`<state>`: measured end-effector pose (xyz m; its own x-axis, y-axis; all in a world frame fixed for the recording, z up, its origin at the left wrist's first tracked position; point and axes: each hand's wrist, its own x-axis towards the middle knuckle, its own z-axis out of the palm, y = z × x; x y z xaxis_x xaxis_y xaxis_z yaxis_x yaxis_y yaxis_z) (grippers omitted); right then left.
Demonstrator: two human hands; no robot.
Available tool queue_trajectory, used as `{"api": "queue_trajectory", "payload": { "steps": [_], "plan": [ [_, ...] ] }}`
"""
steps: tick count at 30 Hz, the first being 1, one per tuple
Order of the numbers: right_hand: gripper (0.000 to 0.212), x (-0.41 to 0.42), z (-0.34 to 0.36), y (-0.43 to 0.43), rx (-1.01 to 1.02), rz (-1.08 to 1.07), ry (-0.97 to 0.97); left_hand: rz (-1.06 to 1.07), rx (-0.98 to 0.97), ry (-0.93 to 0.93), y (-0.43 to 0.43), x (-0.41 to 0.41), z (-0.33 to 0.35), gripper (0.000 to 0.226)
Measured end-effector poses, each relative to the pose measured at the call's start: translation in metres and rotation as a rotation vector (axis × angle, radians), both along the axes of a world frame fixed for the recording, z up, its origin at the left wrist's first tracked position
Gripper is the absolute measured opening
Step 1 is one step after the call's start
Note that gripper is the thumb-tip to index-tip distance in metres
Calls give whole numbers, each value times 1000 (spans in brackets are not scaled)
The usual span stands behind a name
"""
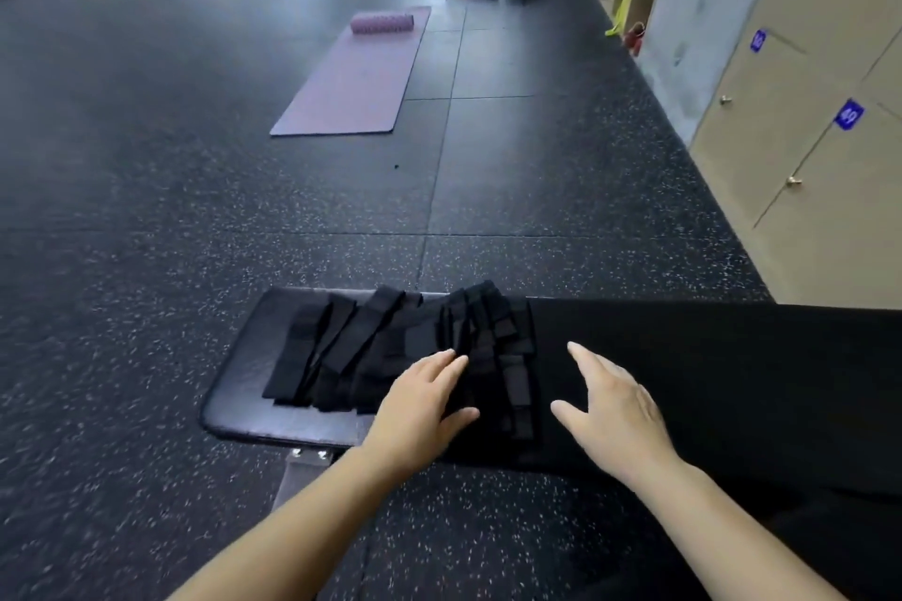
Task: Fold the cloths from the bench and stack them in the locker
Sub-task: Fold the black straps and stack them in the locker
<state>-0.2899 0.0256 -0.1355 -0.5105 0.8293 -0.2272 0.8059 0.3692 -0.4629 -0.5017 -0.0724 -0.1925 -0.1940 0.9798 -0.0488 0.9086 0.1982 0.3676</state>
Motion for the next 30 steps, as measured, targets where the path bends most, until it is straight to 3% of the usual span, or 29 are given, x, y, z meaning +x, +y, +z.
{"api": "queue_trajectory", "payload": {
  "steps": [9, 14, 20, 26, 30],
  "plan": [
    [79, -34, -31, 0, -21, 191, -135, -67, 98, 93, -4, -6, -47, 78],
    [78, -49, -43, 4, -14, 311, -164, -33, 37, 184, 6, -20, -59, 97],
    [80, -67, -54, 8, -56, 285, -119, -22, 2, 248, 15, -25, -63, 109],
    [76, -86, -45, 47, -56, 198, -80, 45, 73, 219, 42, -36, -52, 79],
    [69, -111, -42, 63, -104, 199, -49, 106, 92, 128, 59, -48, -49, 71]
  ]
}}
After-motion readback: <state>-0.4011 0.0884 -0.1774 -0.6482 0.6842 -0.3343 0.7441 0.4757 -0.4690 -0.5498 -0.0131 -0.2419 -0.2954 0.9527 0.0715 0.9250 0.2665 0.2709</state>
